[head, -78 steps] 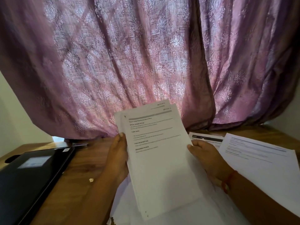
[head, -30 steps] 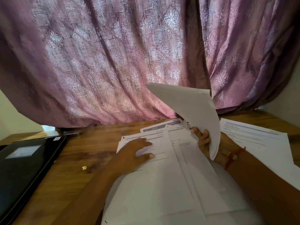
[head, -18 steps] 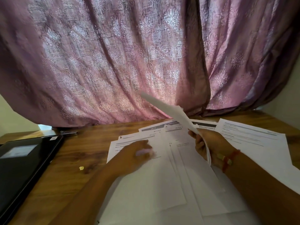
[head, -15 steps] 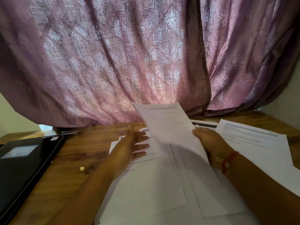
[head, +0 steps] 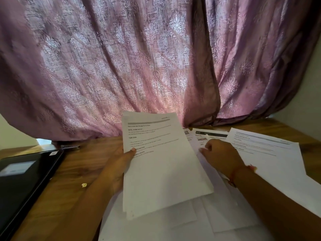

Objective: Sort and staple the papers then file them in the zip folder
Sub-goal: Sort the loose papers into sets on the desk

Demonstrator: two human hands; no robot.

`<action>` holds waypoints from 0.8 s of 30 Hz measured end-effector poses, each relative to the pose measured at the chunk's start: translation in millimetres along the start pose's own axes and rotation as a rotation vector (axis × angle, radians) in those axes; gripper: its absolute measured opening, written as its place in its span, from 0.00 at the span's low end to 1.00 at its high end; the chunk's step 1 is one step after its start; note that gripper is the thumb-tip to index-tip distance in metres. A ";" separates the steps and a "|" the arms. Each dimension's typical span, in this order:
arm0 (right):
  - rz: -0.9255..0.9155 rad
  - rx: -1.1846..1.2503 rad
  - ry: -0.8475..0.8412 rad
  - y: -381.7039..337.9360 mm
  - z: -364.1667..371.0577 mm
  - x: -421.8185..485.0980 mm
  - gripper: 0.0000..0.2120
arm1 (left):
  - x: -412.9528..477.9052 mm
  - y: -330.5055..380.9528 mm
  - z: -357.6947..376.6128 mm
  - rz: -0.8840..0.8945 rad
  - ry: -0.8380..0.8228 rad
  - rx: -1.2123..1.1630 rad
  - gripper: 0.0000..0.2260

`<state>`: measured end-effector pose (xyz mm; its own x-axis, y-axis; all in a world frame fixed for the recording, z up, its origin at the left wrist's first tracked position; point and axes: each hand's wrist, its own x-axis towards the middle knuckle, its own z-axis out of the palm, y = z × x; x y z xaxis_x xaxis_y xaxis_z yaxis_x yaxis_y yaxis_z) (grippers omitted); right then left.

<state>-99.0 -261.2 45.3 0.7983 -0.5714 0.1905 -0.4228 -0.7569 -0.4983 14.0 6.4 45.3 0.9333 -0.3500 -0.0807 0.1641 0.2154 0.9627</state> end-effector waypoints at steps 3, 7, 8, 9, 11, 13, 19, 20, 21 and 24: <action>0.011 -0.177 -0.117 5.1 3.2 3.3 0.29 | 3.4 -6.0 -2.3 0.004 0.002 0.057 0.11; -0.006 -0.103 -0.145 3.7 5.7 2.0 0.33 | 7.9 -14.0 -4.0 -0.006 0.015 0.134 0.11; 0.004 -0.058 -0.145 4.3 5.7 2.1 0.33 | 9.3 -15.3 -4.7 -0.004 0.023 0.147 0.11; 0.015 -0.020 -0.145 4.3 4.7 1.7 0.34 | 10.7 -16.4 -5.4 -0.003 0.030 0.155 0.11; 0.038 0.012 -0.157 5.2 4.9 2.5 0.33 | 13.6 -19.1 -7.2 -0.003 0.039 0.169 0.11; 0.057 -0.007 -0.176 5.2 6.2 4.3 0.29 | 15.2 -20.6 -8.4 -0.006 0.040 0.176 0.11; 0.029 -0.049 -0.211 8.9 9.4 11.7 0.12 | 15.9 -21.2 -9.3 -0.014 0.028 0.149 0.11; 0.028 -0.039 -0.204 9.4 9.6 11.8 0.11 | 15.8 -21.4 -9.4 -0.012 0.027 0.144 0.11; 0.028 -0.021 -0.188 9.3 9.5 11.1 0.10 | 15.6 -21.7 -10.3 -0.012 0.023 0.134 0.11; 0.027 0.027 -0.080 9.0 3.8 10.4 0.07 | 15.1 -20.6 -11.8 -0.015 0.015 0.097 0.11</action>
<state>-92.9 -272.8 39.6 0.8187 -0.5638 0.1089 -0.4343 -0.7320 -0.5250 28.4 7.4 21.2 0.9359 -0.3383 -0.0983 0.1469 0.1211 0.9817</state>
